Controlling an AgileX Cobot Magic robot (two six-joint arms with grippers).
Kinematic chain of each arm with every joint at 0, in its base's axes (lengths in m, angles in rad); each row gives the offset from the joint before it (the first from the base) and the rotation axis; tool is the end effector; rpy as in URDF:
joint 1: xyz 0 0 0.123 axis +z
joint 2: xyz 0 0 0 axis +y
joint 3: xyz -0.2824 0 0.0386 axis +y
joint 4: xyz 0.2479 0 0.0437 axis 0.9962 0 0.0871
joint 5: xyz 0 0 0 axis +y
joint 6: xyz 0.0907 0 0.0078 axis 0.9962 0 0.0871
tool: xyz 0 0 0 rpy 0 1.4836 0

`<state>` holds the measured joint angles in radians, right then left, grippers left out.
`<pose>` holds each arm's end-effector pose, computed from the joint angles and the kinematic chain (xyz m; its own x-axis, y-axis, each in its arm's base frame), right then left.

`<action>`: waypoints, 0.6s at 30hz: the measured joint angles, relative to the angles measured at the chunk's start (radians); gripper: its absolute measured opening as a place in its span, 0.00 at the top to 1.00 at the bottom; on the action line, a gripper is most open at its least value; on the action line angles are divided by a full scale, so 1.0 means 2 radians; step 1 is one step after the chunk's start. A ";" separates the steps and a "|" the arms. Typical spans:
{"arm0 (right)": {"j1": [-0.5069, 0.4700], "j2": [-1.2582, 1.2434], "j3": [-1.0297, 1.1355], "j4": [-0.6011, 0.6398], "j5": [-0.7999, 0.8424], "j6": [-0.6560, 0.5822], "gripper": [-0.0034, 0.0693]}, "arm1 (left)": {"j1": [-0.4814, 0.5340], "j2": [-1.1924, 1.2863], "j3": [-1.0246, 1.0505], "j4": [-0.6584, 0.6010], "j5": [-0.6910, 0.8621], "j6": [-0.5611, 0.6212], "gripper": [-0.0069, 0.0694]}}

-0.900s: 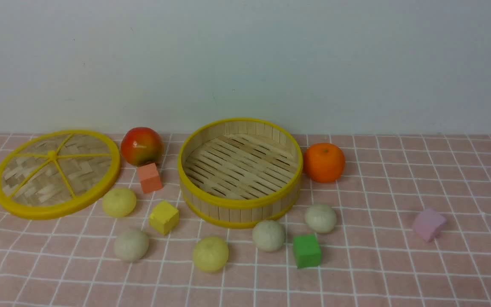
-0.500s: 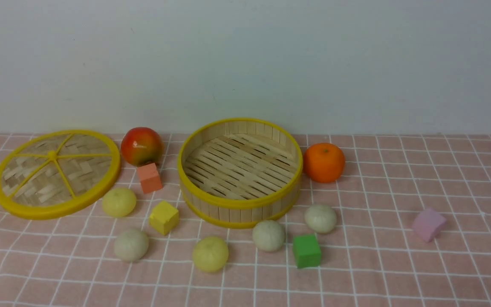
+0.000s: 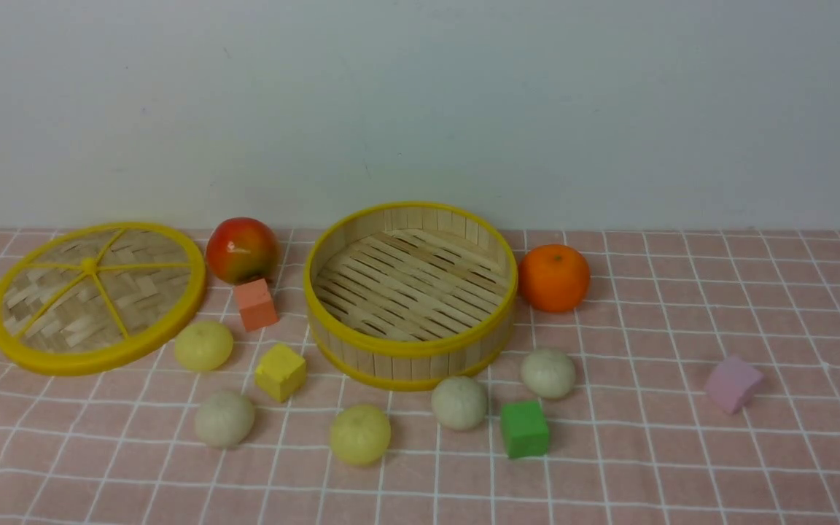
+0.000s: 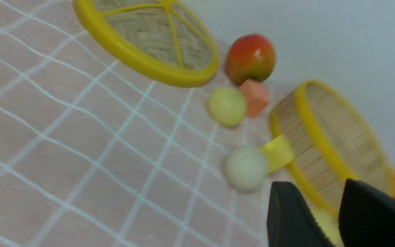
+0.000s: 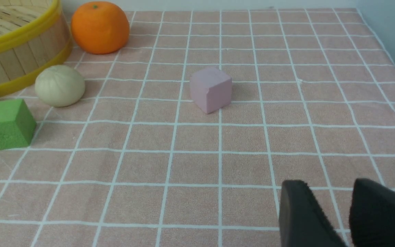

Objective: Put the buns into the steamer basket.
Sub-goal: Use the left arm to grab a steamed stuffed bun

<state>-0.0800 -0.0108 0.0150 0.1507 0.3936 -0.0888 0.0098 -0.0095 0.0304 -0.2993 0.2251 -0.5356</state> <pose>0.0521 0.0011 0.1737 -0.2992 0.0746 -0.9513 0.0402 0.9970 0.0655 0.0559 -0.0055 0.1838 -0.1412 -0.7363 -0.6618 -0.0720 0.6744 -0.7349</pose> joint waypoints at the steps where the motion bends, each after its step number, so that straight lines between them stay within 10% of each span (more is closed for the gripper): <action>1: 0.000 0.000 0.000 0.000 0.000 0.000 0.62 | 0.000 0.000 0.000 -0.048 -0.024 -0.029 0.60; 12: 0.000 0.000 0.000 0.000 0.000 0.000 0.62 | 0.000 0.024 -0.091 -0.096 0.028 0.002 0.77; 18: 0.000 0.000 0.000 0.000 0.000 0.000 0.62 | 0.000 0.244 -0.288 -0.085 0.271 0.208 0.89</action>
<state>-0.0800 -0.0108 0.0150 0.1507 0.3936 -0.0888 0.0098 0.4778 -0.5465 -0.4685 0.7666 -0.1195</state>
